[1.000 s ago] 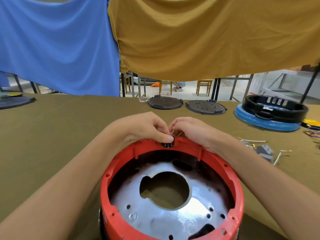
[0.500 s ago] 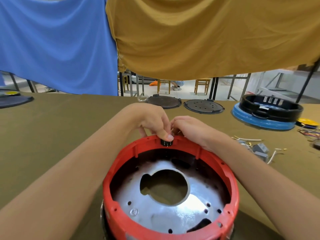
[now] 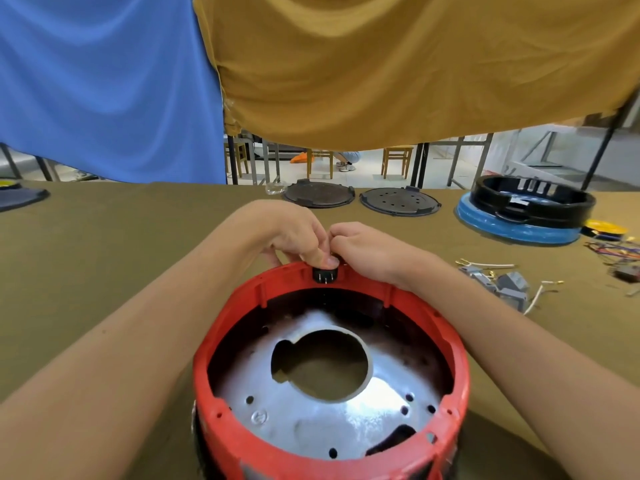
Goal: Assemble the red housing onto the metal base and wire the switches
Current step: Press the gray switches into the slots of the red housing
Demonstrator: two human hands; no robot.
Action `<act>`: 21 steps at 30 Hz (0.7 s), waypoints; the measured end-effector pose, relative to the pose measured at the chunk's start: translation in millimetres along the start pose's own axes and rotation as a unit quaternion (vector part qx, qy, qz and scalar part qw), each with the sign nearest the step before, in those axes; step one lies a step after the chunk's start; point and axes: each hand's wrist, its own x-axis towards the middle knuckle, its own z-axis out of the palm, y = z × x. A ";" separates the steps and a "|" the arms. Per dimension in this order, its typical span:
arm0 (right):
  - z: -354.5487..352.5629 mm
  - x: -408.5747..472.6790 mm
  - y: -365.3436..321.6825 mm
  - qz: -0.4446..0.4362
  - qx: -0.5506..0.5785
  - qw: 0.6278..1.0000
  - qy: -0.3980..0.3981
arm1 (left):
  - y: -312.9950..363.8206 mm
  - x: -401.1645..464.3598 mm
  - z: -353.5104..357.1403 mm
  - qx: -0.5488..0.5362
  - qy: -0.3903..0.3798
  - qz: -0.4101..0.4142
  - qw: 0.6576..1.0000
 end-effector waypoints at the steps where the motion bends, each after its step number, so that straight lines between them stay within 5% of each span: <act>1: 0.1 -0.7 -0.3 -0.002 0.003 1.000 -0.002 | -1.2 -1.9 1.5 -0.002 0.011 0.006 1.000; 5: -2.3 -5.8 -0.5 0.002 0.048 0.999 0.001 | -20.1 -7.9 10.8 -0.043 0.068 0.054 0.995; 10: -5.2 -7.5 6.3 0.007 0.091 0.995 -0.030 | -61.9 -11.4 19.3 -0.213 0.049 0.104 0.970; 21: -7.8 -5.0 3.8 0.028 0.080 0.994 -0.072 | -67.3 -2.3 30.8 -0.201 0.032 0.159 0.966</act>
